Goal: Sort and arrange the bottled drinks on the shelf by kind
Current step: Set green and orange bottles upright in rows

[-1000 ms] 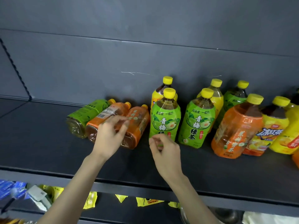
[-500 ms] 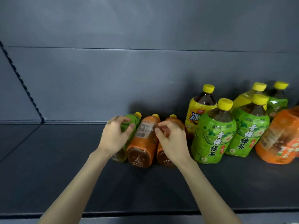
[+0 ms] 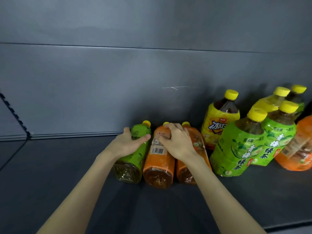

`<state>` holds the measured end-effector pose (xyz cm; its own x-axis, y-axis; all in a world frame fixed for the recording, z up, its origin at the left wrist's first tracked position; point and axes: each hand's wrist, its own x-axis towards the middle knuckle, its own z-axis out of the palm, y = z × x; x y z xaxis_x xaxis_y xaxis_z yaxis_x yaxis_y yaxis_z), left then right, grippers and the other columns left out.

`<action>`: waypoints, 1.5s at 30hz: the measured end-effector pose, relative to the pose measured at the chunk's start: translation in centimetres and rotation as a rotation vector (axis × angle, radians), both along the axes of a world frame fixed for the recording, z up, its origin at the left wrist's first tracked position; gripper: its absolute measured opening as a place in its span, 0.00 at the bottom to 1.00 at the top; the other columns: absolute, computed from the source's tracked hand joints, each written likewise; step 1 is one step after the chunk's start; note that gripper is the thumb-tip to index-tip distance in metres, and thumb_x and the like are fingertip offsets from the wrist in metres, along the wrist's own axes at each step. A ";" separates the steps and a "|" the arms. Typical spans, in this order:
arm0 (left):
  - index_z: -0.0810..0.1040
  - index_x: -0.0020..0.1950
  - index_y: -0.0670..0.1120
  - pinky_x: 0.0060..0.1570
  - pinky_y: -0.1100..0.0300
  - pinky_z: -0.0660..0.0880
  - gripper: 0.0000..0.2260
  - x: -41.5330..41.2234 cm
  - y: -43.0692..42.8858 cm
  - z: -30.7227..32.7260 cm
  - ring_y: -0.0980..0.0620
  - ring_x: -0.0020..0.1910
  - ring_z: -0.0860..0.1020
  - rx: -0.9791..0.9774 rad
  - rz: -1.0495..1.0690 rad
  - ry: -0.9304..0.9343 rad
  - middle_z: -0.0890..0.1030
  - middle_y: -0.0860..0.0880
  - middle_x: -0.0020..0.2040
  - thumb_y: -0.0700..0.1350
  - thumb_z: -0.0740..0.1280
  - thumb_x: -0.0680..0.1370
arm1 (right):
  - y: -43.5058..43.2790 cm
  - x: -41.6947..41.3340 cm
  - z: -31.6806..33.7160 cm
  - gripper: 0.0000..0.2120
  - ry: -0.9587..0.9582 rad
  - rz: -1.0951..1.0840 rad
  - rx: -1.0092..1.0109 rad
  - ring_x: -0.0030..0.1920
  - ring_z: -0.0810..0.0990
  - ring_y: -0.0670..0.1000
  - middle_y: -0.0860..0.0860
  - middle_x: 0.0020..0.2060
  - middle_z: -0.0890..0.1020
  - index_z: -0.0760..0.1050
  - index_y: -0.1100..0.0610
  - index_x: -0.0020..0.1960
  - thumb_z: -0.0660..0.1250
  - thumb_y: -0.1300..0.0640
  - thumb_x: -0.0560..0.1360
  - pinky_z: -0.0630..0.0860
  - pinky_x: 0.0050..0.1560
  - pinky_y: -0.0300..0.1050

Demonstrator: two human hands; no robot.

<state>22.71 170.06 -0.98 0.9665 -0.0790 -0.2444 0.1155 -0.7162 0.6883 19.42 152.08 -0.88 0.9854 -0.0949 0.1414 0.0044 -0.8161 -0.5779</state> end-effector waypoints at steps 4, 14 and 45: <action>0.65 0.66 0.47 0.53 0.48 0.78 0.35 0.1 0.3 -0.4 0.47 0.51 0.79 -0.080 0.005 -0.030 0.79 0.47 0.56 0.65 0.71 0.68 | -0.1 0.3 -0.5 0.25 -0.011 0.000 -0.003 0.70 0.63 0.58 0.51 0.69 0.69 0.66 0.50 0.71 0.64 0.44 0.77 0.65 0.66 0.53; 0.76 0.61 0.49 0.37 0.65 0.79 0.27 -2.4 3.5 -0.9 0.57 0.42 0.84 -0.672 0.104 -0.242 0.85 0.54 0.45 0.56 0.74 0.64 | 0.6 0.2 -0.1 0.21 -0.117 0.037 0.014 0.71 0.62 0.54 0.51 0.69 0.71 0.72 0.52 0.68 0.64 0.46 0.78 0.60 0.69 0.51; 0.78 0.56 0.48 0.42 0.76 0.72 0.13 1.1 10.2 -3.9 0.66 0.47 0.79 -0.478 0.034 -0.645 0.81 0.55 0.49 0.46 0.72 0.73 | 9.0 2.5 2.1 0.22 -0.270 0.208 0.474 0.47 0.83 0.43 0.48 0.53 0.81 0.74 0.50 0.67 0.70 0.61 0.75 0.80 0.50 0.37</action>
<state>23.80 180.30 -4.89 0.9095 -0.0016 0.4158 -0.3929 -0.3306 0.8581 21.97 161.05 1.19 0.9249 -0.0172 0.3798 0.3351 -0.4351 -0.8357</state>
